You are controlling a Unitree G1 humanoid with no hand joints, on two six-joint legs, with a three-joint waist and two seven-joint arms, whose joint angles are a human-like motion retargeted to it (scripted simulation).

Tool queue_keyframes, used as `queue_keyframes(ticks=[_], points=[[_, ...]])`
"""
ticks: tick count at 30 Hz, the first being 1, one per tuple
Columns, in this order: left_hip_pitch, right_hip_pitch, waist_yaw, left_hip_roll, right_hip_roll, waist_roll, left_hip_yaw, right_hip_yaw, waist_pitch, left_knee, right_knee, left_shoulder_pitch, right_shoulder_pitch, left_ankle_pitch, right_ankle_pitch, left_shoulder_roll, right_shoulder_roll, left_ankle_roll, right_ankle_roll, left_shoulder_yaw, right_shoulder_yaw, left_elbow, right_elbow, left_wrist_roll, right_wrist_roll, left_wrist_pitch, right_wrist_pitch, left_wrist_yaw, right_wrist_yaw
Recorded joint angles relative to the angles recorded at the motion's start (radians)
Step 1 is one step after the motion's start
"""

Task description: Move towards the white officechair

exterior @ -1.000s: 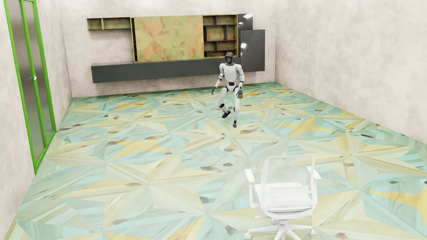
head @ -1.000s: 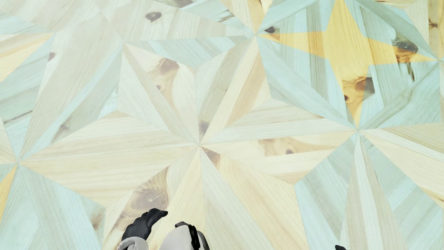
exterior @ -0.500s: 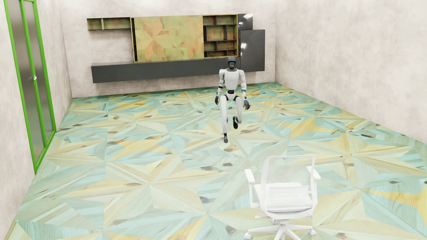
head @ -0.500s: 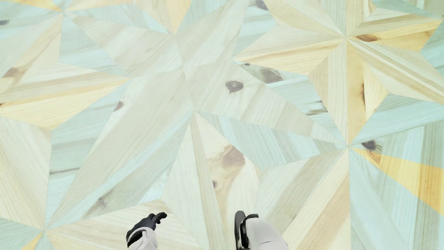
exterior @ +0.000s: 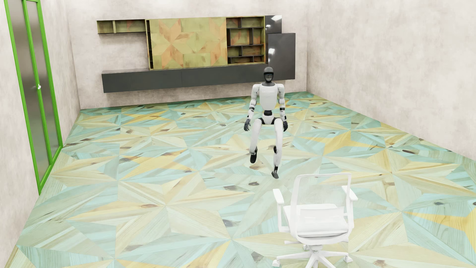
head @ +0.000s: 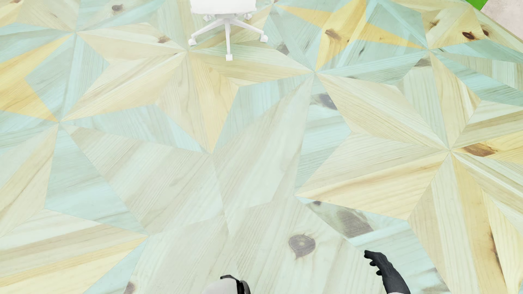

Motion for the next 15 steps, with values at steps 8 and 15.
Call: queue_keyframes(ticks=[8,15], points=[[0.672,-0.320,-0.174,-0.153,0.106,-0.001,-0.314,-0.025,-0.057,-0.174,-1.179,-0.501,0.373,-0.374,-0.194,0.081,0.106,-0.046,0.146,-0.292,-0.147,-0.260,0.230,0.073,-0.112,-0.237,0.150,0.098,0.282],[0.175,-0.173,-0.143,0.207,0.163,0.056,-0.195,-0.187,-0.005,0.808,-0.691,-0.375,0.268,0.003,-0.213,0.070,0.130,-0.039,-0.014,-0.174,-0.142,-0.212,0.222,-0.018,-0.245,-0.069,0.143,0.210,0.174]])
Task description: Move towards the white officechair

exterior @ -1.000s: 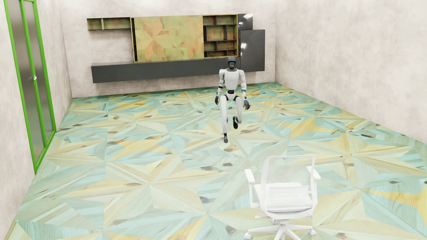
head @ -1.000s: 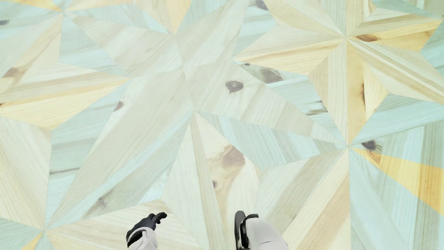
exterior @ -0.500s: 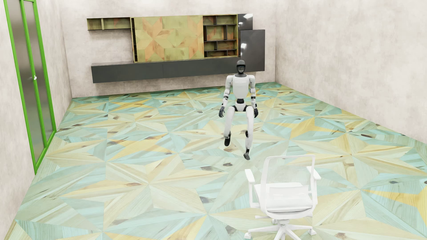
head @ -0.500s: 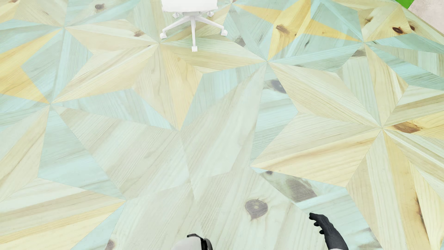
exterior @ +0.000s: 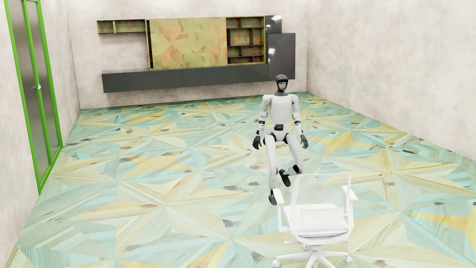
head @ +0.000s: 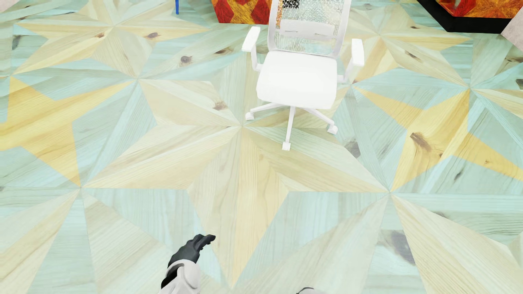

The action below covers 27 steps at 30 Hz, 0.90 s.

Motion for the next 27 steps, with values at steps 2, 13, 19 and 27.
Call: queue_keyframes(ticks=[2,13,19,27], points=[[-0.119,0.127,0.038,-0.051,0.044,0.009,0.061,0.028,-0.005,-0.230,-0.087,0.035,-0.094,-0.015,-0.016,0.068,-0.035,0.008,-0.010,-0.134,0.027,0.164,-0.108,0.047,0.019,0.016,-0.118,-0.217,-0.113],[0.080,0.073,0.093,-0.111,-0.124,-0.044,0.228,0.144,-0.035,-0.986,0.415,0.213,-0.395,0.083,-0.147,0.049,-0.081,-0.069,0.084,-0.174,0.159,0.316,-0.063,0.011,0.128,0.062,-0.091,-0.284,-0.067],[0.144,0.177,0.091,-0.139,-0.153,-0.078,0.218,0.028,-0.060,-1.023,-0.152,0.092,-0.349,0.030,-0.065,0.022,-0.024,-0.100,0.071,0.088,0.071,0.030,0.164,-0.070,0.074,-0.086,-0.006,-0.021,-0.076],[0.209,0.340,0.070,-0.089,-0.071,-0.057,0.169,-0.053,-0.081,-1.096,-0.374,0.053,-0.259,-0.001,-0.043,-0.010,-0.061,-0.147,0.055,0.022,0.092,0.100,0.130,-0.007,0.068,-0.093,-0.034,-0.113,-0.059]])
